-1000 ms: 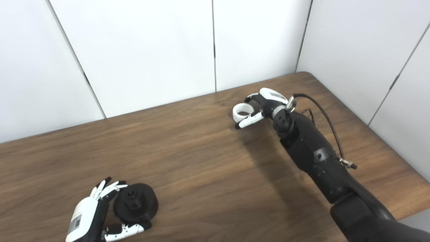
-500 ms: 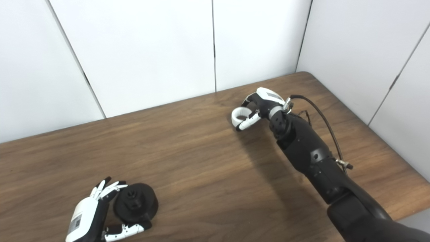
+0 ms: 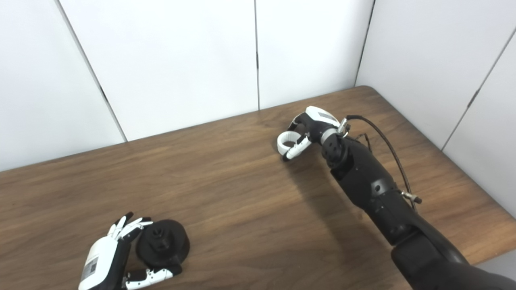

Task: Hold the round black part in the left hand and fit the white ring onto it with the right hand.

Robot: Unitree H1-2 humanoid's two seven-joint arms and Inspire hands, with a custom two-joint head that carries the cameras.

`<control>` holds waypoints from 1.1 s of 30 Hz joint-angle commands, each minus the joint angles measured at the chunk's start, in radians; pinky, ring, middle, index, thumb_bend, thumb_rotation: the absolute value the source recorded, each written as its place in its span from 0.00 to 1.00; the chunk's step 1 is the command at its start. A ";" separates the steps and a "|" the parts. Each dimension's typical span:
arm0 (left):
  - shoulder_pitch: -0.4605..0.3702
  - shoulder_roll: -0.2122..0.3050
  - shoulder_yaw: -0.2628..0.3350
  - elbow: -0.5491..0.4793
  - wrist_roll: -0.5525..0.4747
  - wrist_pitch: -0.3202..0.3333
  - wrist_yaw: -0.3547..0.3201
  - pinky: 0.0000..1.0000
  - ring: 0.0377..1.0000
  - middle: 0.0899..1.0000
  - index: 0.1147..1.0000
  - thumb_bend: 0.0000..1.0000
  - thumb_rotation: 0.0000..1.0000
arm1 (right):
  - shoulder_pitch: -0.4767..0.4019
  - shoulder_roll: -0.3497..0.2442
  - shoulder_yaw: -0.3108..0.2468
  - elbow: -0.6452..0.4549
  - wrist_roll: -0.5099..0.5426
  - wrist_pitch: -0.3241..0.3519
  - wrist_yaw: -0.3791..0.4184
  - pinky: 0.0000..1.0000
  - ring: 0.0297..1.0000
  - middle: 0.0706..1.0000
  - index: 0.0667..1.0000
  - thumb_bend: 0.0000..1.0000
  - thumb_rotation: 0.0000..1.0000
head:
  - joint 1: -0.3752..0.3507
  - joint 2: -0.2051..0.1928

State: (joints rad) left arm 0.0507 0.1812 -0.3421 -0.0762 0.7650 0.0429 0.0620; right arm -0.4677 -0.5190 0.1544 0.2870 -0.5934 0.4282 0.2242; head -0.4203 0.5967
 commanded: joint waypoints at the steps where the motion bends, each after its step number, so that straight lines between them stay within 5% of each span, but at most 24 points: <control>1: 0.082 0.039 -0.010 0.074 0.047 0.078 -0.045 1.00 0.99 0.84 0.42 0.53 0.07 | -0.050 -0.019 -0.003 -0.025 -0.006 -0.012 -0.027 1.00 0.95 0.87 0.45 0.53 0.14 | -0.001 0.002; 12: 0.081 0.034 -0.016 0.061 0.054 0.093 -0.054 1.00 0.98 0.84 0.42 0.53 0.07 | -0.034 -0.054 0.019 -0.036 -0.023 -0.088 -0.055 1.00 0.90 0.81 0.45 0.52 0.13 | 0.029 0.023; 23: 0.088 -0.014 -0.071 0.013 0.114 0.162 -0.074 1.00 0.97 0.84 0.42 0.53 0.07 | 0.057 -0.112 0.014 -0.383 0.034 -0.071 0.117 1.00 0.91 0.80 0.45 0.52 0.13 | 0.255 0.116; 33: 0.077 -0.048 -0.113 -0.036 0.160 0.261 -0.105 1.00 0.97 0.82 0.42 0.52 0.07 | 0.128 -0.060 0.046 -0.657 0.050 -0.050 0.218 1.00 0.91 0.81 0.45 0.52 0.13 | 0.348 0.171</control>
State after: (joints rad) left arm 0.0835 0.1251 -0.4171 -0.1636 0.8816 0.2364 0.0635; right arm -0.3165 -0.5676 0.2092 -0.3296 -0.5453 0.3871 0.4389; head -0.0722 0.7669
